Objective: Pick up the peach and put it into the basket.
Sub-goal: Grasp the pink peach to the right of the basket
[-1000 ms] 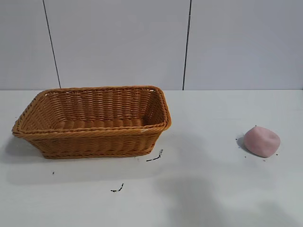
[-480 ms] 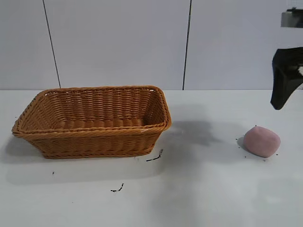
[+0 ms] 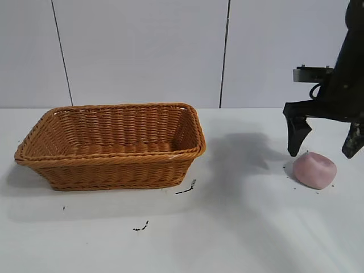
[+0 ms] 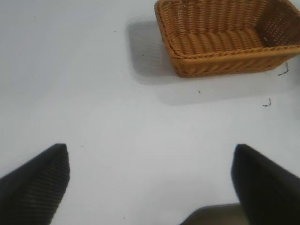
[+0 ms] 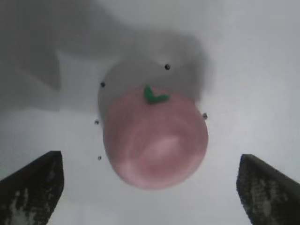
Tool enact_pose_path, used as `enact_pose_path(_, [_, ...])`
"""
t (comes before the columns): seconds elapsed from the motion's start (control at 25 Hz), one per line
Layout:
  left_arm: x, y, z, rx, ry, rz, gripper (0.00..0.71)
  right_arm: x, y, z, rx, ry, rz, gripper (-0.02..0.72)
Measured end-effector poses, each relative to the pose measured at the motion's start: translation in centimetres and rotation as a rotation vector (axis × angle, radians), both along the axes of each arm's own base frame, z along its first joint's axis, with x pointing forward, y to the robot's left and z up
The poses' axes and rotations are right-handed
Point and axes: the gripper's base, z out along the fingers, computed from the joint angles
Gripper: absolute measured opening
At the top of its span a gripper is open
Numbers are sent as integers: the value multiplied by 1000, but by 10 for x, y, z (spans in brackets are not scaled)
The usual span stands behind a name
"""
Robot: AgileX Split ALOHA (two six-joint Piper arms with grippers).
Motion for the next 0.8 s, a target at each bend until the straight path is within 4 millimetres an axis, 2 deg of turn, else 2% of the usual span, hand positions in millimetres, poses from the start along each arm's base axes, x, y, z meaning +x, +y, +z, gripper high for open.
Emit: enact_pose_path(0.8, [0, 0, 0, 0, 0, 0, 692, -2, 1, 0, 10, 27, -5, 689])
